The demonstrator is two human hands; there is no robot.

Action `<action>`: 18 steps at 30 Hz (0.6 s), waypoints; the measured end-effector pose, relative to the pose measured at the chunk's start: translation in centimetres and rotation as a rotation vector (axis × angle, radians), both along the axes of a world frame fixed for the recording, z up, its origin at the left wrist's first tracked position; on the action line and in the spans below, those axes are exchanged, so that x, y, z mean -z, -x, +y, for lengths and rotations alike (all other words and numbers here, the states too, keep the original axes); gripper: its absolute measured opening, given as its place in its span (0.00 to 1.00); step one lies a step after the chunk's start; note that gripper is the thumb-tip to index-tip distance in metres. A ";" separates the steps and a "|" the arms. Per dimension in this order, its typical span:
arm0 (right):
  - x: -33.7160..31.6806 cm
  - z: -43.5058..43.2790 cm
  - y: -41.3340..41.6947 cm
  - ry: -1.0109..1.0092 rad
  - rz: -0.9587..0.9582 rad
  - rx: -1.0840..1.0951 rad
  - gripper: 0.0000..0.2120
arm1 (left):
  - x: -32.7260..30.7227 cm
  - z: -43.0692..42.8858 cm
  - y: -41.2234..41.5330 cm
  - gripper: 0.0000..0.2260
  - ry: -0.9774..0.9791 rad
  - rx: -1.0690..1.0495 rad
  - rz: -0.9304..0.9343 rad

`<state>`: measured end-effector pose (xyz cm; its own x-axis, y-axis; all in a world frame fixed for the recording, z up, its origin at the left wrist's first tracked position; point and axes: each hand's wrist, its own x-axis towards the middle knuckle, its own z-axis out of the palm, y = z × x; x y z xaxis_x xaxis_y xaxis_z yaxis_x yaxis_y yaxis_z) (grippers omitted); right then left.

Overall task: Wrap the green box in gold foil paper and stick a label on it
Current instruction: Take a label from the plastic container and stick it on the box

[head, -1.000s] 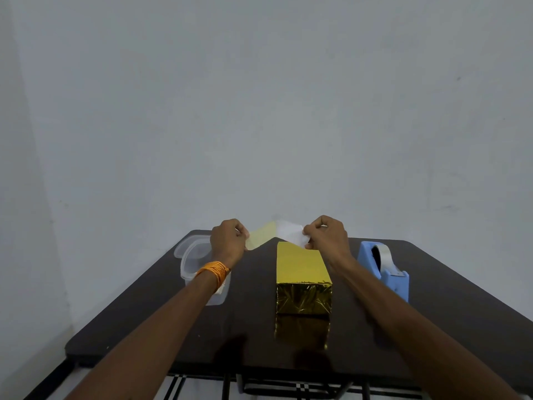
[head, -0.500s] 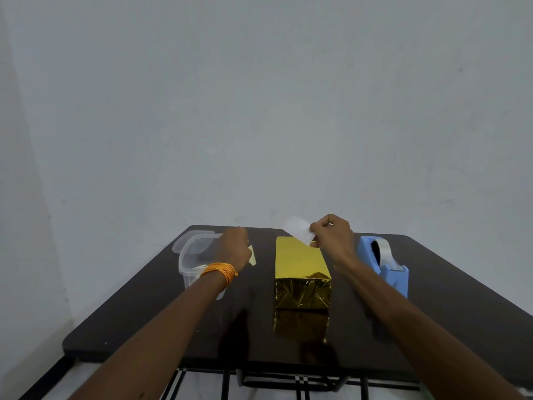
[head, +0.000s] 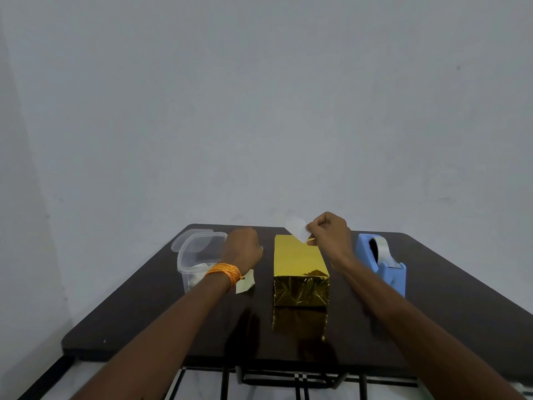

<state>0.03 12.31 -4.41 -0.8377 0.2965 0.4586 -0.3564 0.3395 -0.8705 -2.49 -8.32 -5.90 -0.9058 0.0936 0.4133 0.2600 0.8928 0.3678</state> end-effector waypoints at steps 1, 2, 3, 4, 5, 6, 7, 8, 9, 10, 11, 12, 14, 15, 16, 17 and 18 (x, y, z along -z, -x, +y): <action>0.0 0.0 -0.1 -0.035 0.031 0.007 0.04 | -0.4 0.2 0.0 0.13 -0.127 0.034 -0.007; 0.0 -0.1 -0.3 -0.087 0.071 0.017 0.04 | -0.9 0.5 -0.1 0.15 -0.314 0.079 -0.052; 0.0 -0.2 -0.4 -0.161 0.121 0.025 0.04 | -1.4 0.7 -0.3 0.17 -0.531 0.126 -0.123; 0.1 -0.2 -0.4 -0.251 0.172 0.029 0.04 | -2.0 0.9 -0.3 0.19 -0.742 0.160 -0.209; 0.2 -0.2 -0.4 -0.345 0.217 0.024 0.04 | -2.5 1.1 -0.4 0.21 -0.920 0.187 -0.288; 0.3 -0.2 -0.4 -0.433 0.258 0.008 0.04 | -3.0 1.2 -0.4 0.23 -1.046 0.205 -0.353; 0.4 -0.1 -0.4 -0.519 0.303 -0.009 0.04 | -3.3 1.2 -0.4 0.24 -1.129 0.222 -0.400; 0.5 0.1 -0.4 -0.597 0.359 -0.022 0.04 | -3.6 1.2 -0.4 0.24 -1.183 0.236 -0.426; 0.6 0.2 -0.3 -0.665 0.416 -0.031 0.04 | -3.8 1.2 -0.4 0.22 -1.223 0.248 -0.433; 0.7 0.4 -0.3 -0.719 0.465 -0.037 0.04 | -3.8 1.2 -0.4 0.19 -1.255 0.254 -0.428; 0.7 0.6 -0.4 -0.762 0.497 -0.038 0.04 | -3.8 1.2 -0.3 0.15 -1.276 0.252 -0.421; 0.8 0.7 -0.3 -0.788 0.508 -0.042 0.04 | -3.7 1.3 -0.4 0.12 -1.279 0.247 -0.413; 1.2 1.0 0.0 -0.803 0.502 -0.040 0.03 | -3.4 1.3 -0.5 0.09 -1.259 0.239 -0.382; 1.4 1.1 0.1 -0.789 0.482 -0.036 0.04 | -3.1 1.2 -0.4 0.08 -1.254 0.244 -0.357; 1.5 1.2 0.0 -0.749 0.457 -0.034 0.07 | -2.9 1.2 -0.4 0.07 -1.251 0.253 -0.331; 1.5 1.3 -0.1 -0.676 0.436 -0.036 0.11 | -2.7 1.1 -0.4 0.07 -1.252 0.257 -0.306; 1.4 1.2 -0.3 -0.573 0.414 -0.035 0.14 | -2.5 1.0 -0.3 0.08 -1.260 0.258 -0.287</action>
<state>0.35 13.55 -5.85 -0.5656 -0.1101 0.8173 -0.6382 0.6861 -0.3492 -2.22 -7.30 -3.35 -0.9896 -0.0296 0.1408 0.1438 -0.1631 0.9761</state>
